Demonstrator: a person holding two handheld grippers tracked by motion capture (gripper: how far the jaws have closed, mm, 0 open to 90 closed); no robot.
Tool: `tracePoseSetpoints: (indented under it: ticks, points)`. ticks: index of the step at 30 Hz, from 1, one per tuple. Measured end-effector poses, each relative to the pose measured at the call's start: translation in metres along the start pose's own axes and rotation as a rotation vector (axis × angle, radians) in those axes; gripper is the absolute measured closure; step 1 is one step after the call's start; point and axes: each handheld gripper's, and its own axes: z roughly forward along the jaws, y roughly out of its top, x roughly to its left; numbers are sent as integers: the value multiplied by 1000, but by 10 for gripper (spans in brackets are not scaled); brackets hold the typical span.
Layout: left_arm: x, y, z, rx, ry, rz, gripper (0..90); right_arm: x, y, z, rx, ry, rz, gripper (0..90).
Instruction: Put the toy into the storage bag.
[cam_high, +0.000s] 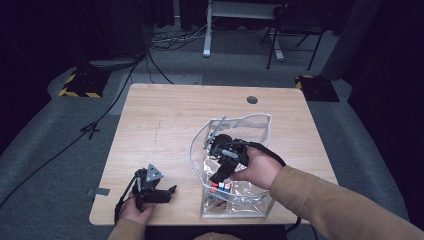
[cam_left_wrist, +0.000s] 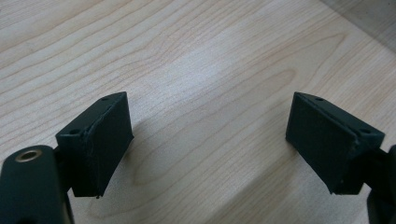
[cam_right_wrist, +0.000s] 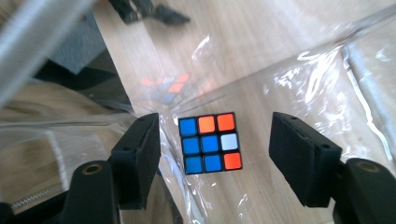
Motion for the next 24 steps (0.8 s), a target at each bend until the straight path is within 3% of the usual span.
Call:
tracePoseSetpoints:
  ticks: [6,10,11,12,15,21,22,24]
  points:
    - [0,-1,0,1,-20,2,150,-3,-7,-23,-95,-13,0,342]
    - [2,-2,-2,1,3,-9,152,-9,-12,-36,-145,-23,13,341]
    - [3,-2,-1,-1,-2,-15,152,-12,-14,-41,-168,-27,10,341]
    - [5,-2,-2,4,-2,-14,153,-17,-15,-42,-205,-39,-31,340]
    - [10,-5,-4,0,11,-23,155,-21,-21,-51,-253,-62,-27,338]
    - [13,-7,-6,-3,3,-30,156,-31,-31,-64,-303,-79,1,339]
    - [13,-7,-6,-3,3,-28,156,-30,-34,-67,-296,-80,30,339]
    - [13,-7,-6,-3,3,-28,156,-35,-38,-71,-323,-92,17,341]
